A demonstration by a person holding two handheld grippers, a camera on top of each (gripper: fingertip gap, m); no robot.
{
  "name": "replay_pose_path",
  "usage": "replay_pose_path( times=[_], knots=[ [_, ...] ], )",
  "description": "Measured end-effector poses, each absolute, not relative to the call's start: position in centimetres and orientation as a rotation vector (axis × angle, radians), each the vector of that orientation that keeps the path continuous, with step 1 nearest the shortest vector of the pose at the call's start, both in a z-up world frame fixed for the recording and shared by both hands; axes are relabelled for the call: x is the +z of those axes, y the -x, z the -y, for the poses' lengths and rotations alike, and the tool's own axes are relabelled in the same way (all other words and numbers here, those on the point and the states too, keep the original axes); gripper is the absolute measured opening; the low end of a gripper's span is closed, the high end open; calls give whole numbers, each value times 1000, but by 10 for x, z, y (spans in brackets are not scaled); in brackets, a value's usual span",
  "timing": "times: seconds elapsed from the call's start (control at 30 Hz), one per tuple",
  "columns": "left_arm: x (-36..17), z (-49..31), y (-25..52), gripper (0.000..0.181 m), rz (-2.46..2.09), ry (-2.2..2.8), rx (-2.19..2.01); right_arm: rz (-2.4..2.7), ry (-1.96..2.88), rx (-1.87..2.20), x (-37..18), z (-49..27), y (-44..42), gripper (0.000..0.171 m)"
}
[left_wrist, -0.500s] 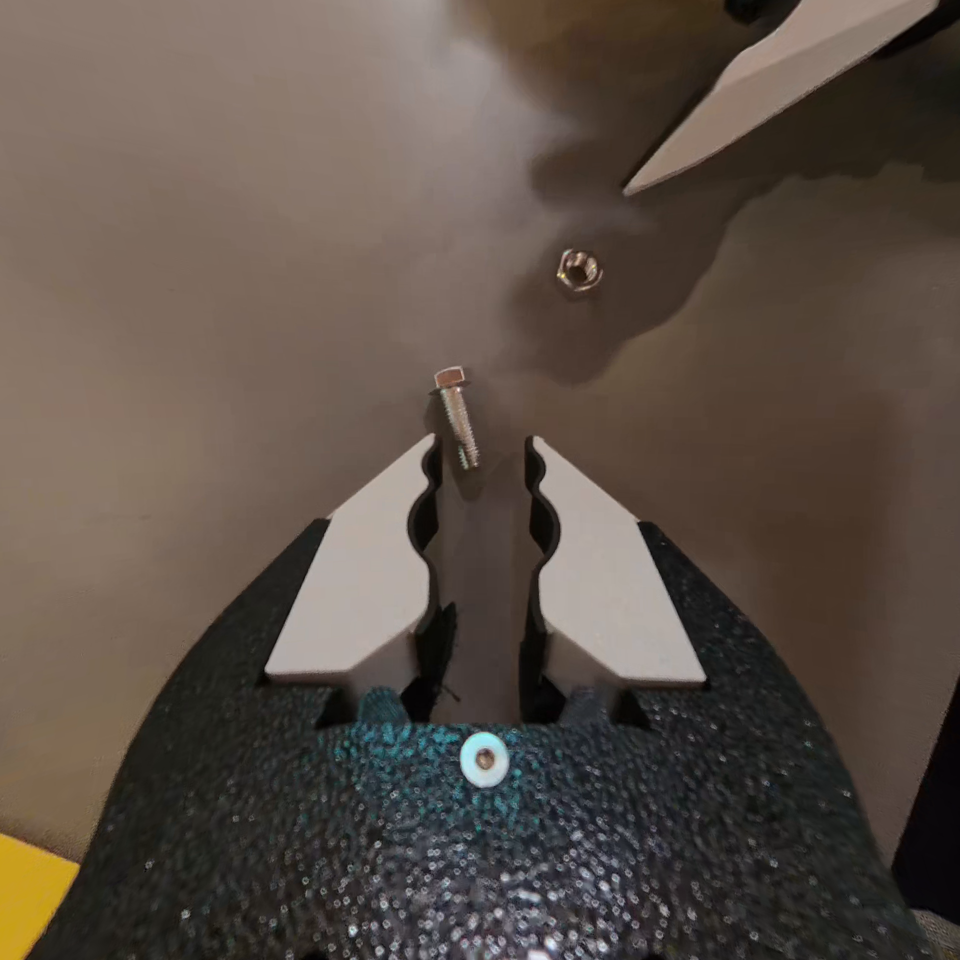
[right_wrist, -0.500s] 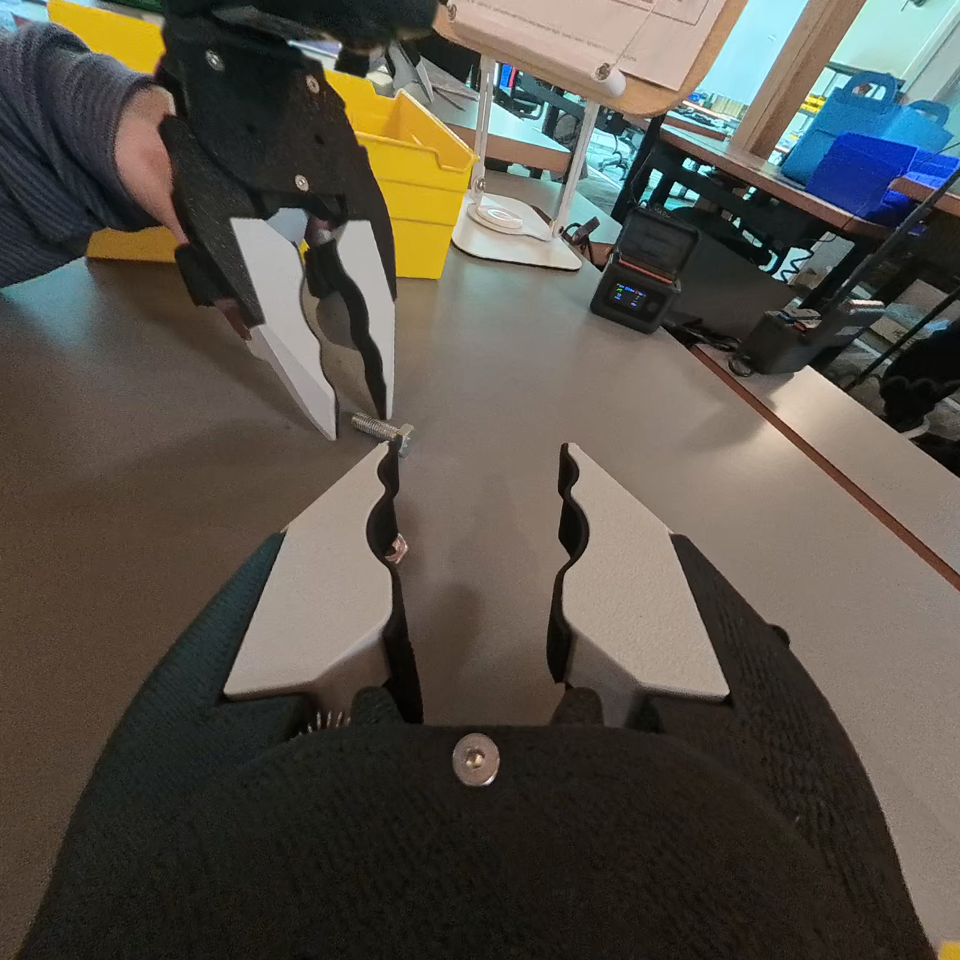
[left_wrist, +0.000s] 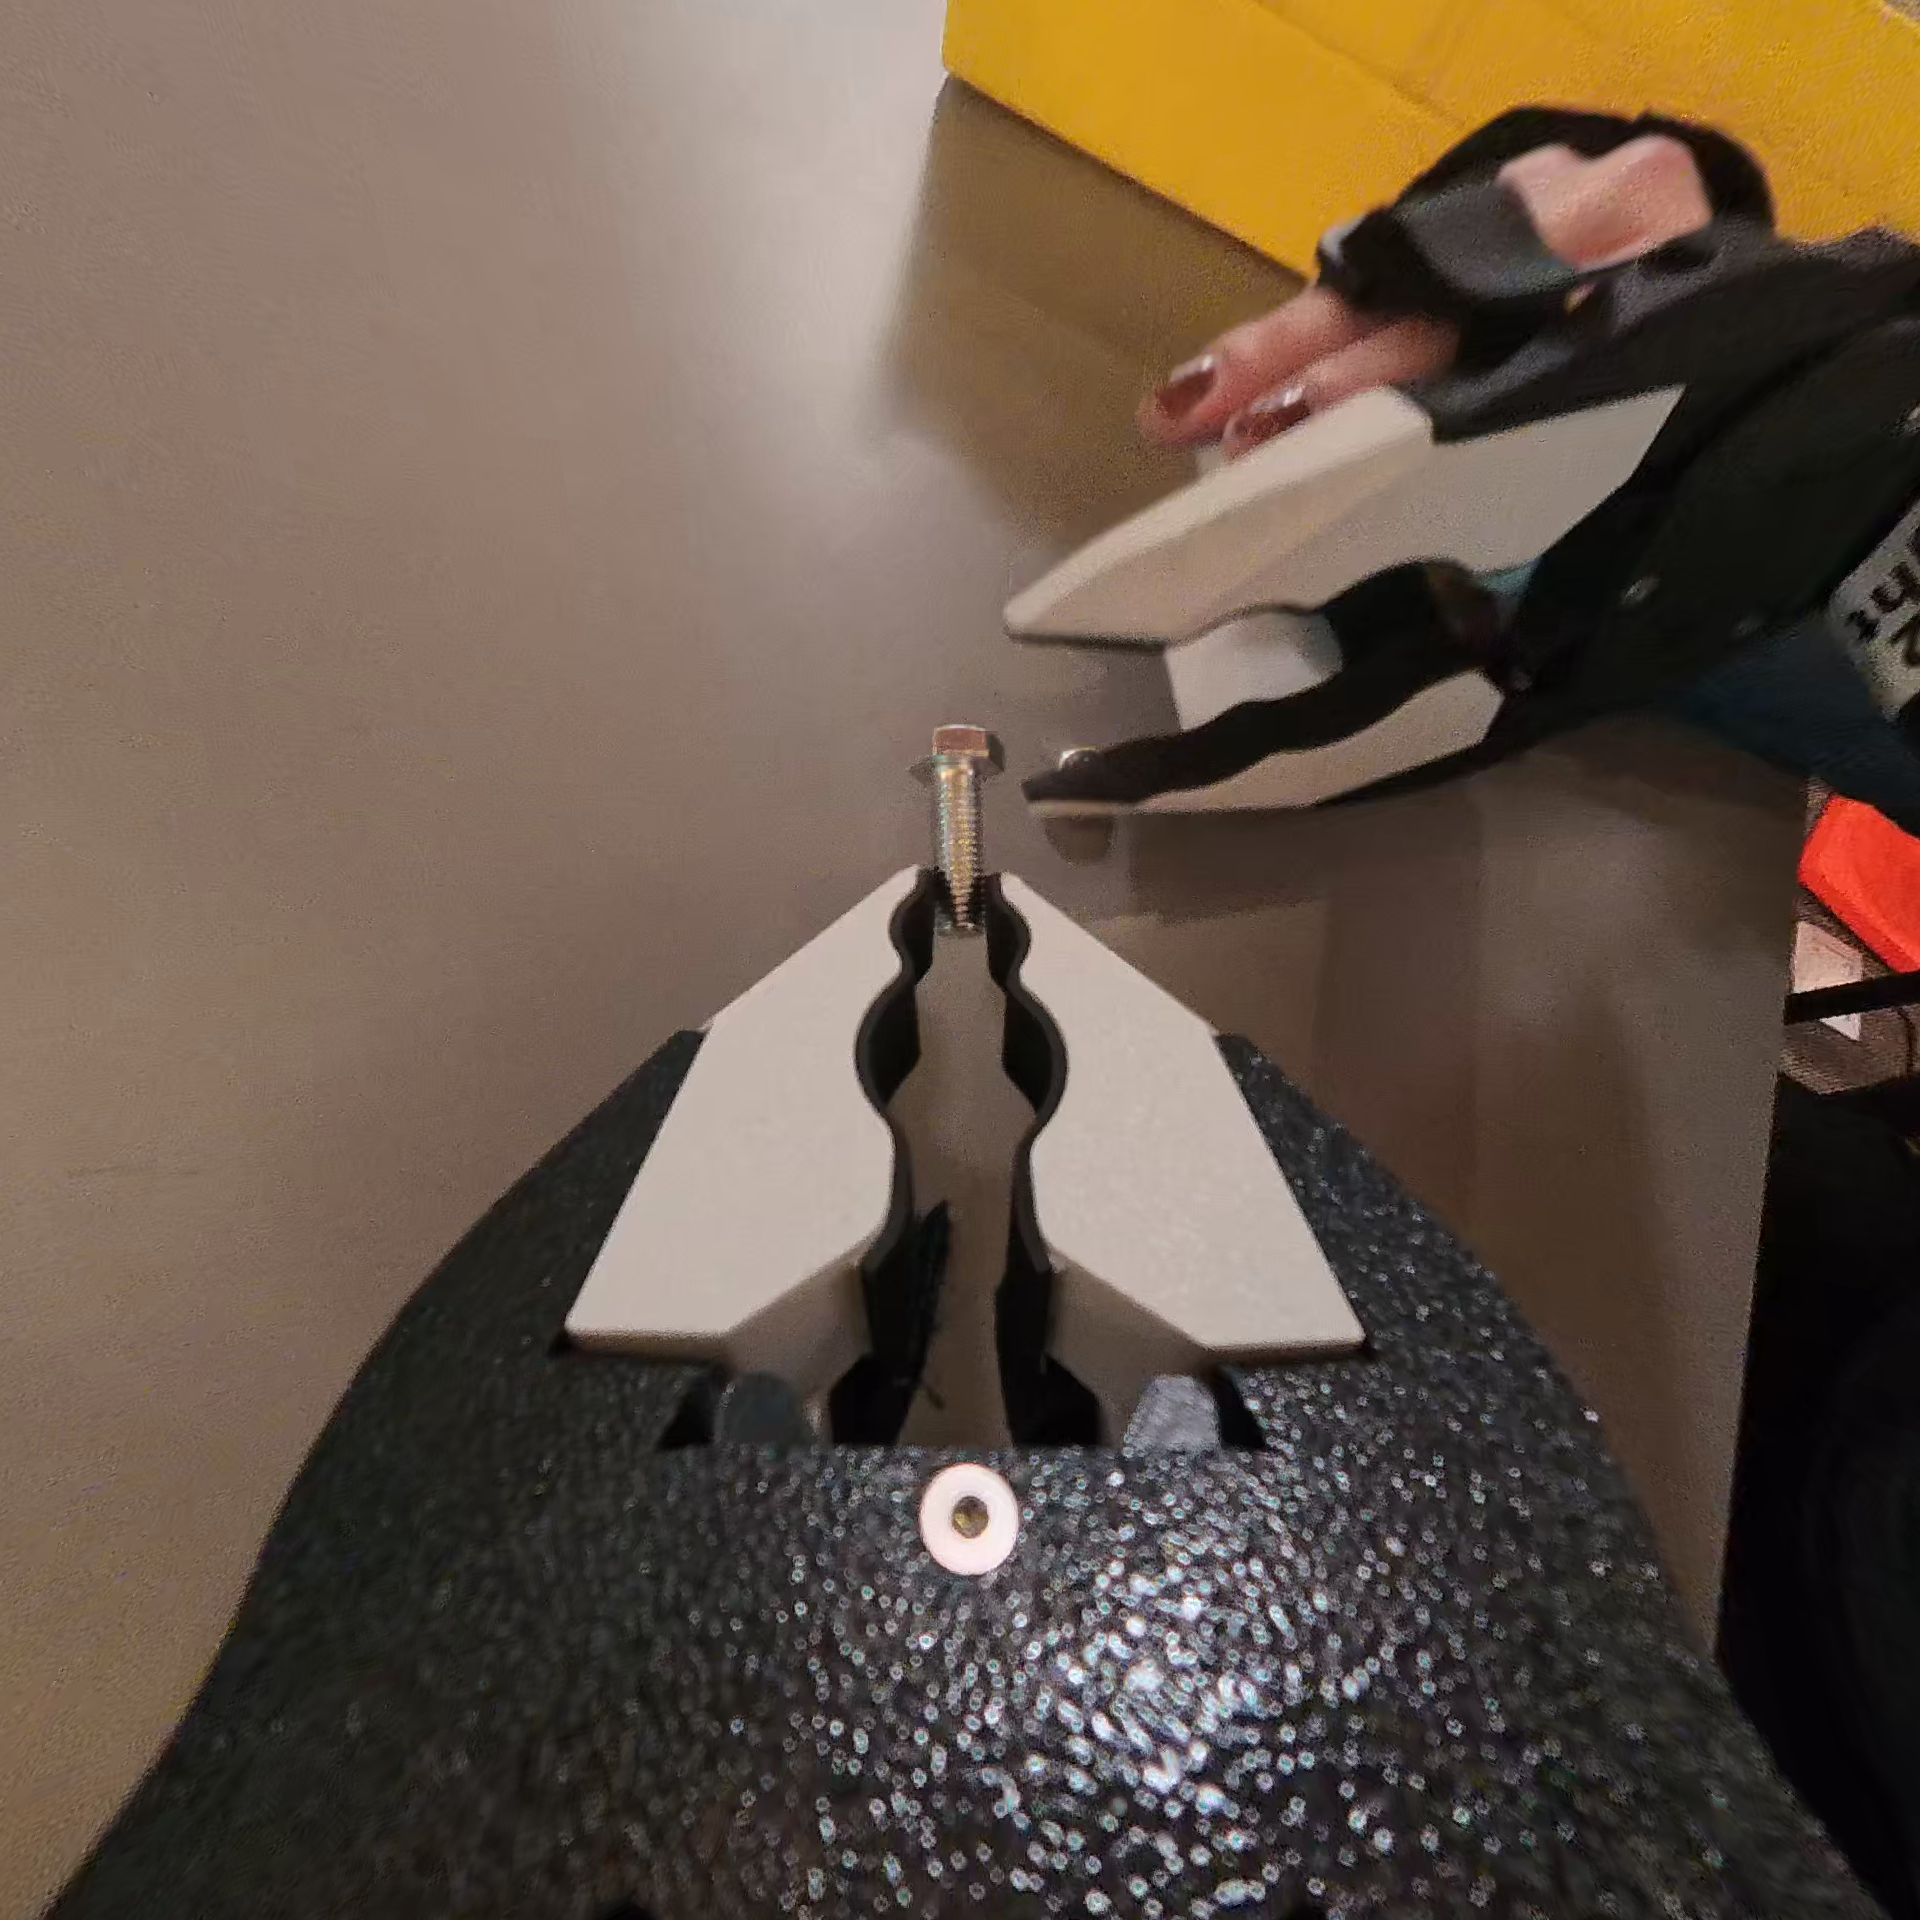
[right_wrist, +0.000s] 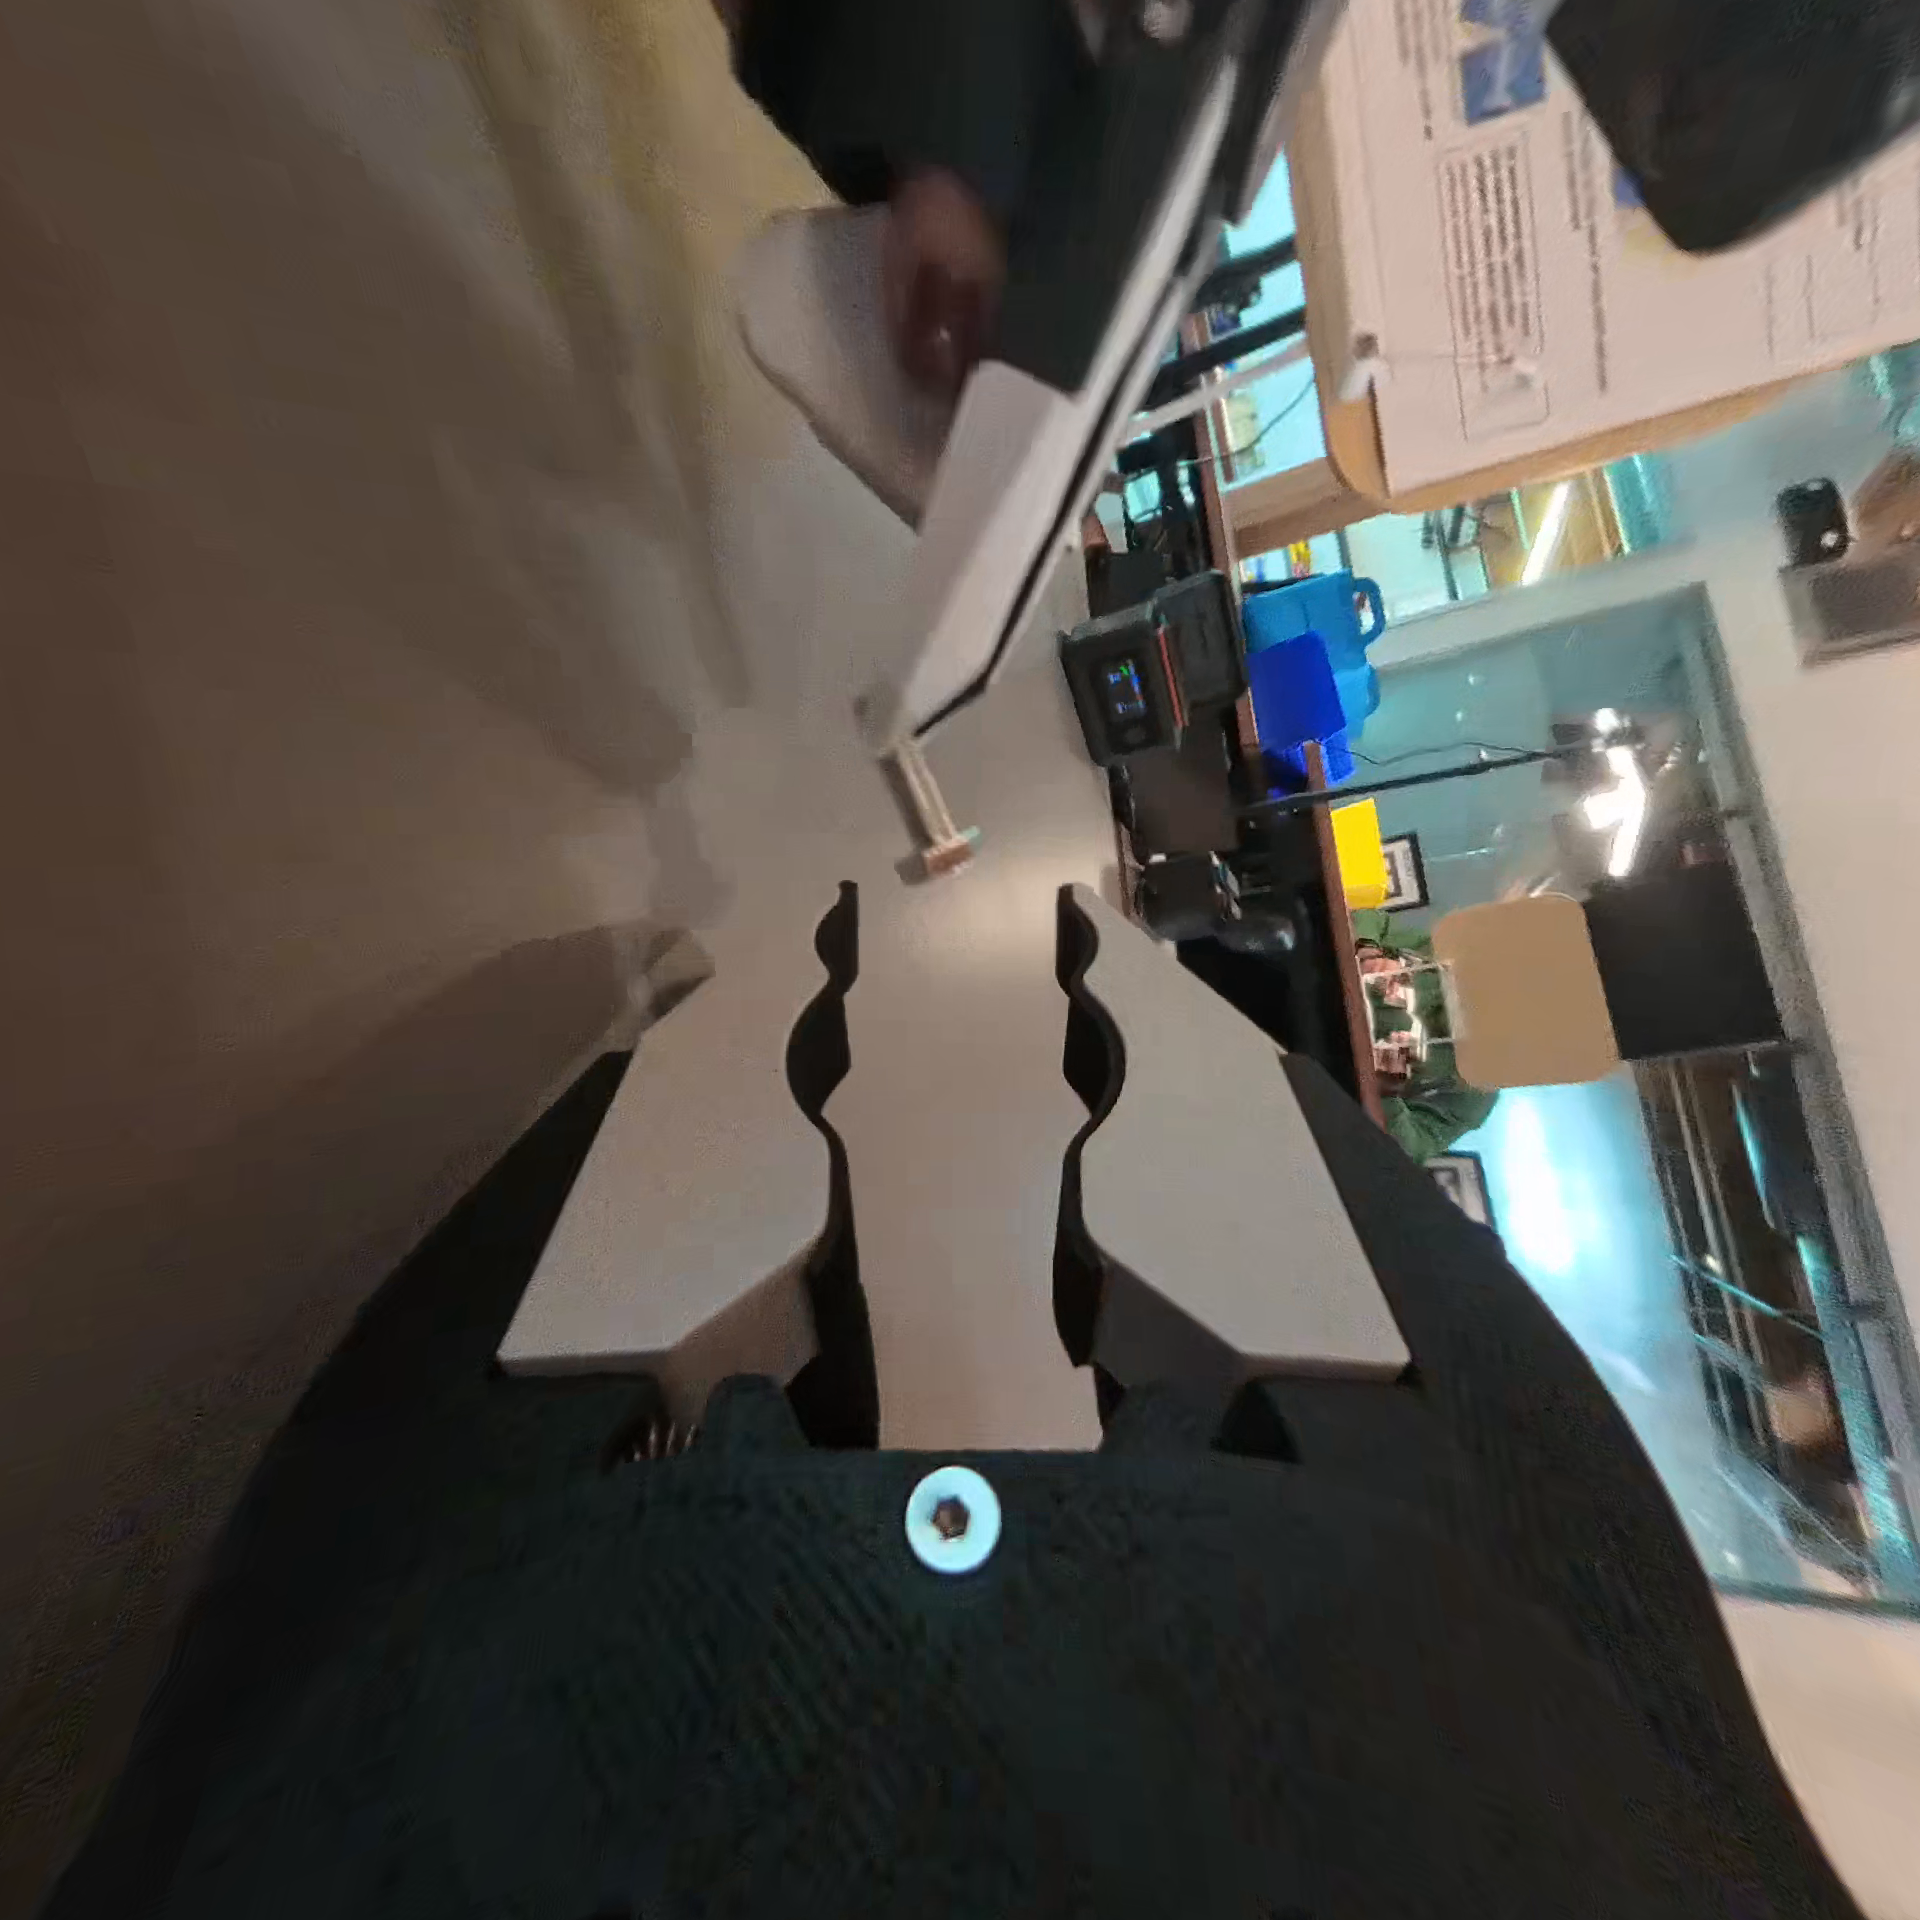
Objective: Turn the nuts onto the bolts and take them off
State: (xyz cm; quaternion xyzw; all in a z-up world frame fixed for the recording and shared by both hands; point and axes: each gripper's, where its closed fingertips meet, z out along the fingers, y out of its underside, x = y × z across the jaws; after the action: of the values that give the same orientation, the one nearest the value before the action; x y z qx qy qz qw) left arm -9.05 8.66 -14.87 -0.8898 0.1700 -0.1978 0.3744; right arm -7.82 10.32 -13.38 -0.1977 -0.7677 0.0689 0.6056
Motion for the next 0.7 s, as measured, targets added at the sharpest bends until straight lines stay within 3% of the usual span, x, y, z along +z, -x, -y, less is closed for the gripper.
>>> replay_pose_path(
  times=[0.2,0.33,0.63,0.7],
  knots=[
    [-160,-84,80,7,-452,2318,-587,1788,339,73,-140,-91,83,29],
    [-149,-87,80,8,-417,2259,-629,1794,294,9,-142,-91,84,8],
    [-139,-93,73,8,-405,2149,-711,1797,398,38,-140,-99,82,8],
    [-125,-99,73,22,-387,2052,-713,1762,523,121,-133,-107,82,8]
  ],
)
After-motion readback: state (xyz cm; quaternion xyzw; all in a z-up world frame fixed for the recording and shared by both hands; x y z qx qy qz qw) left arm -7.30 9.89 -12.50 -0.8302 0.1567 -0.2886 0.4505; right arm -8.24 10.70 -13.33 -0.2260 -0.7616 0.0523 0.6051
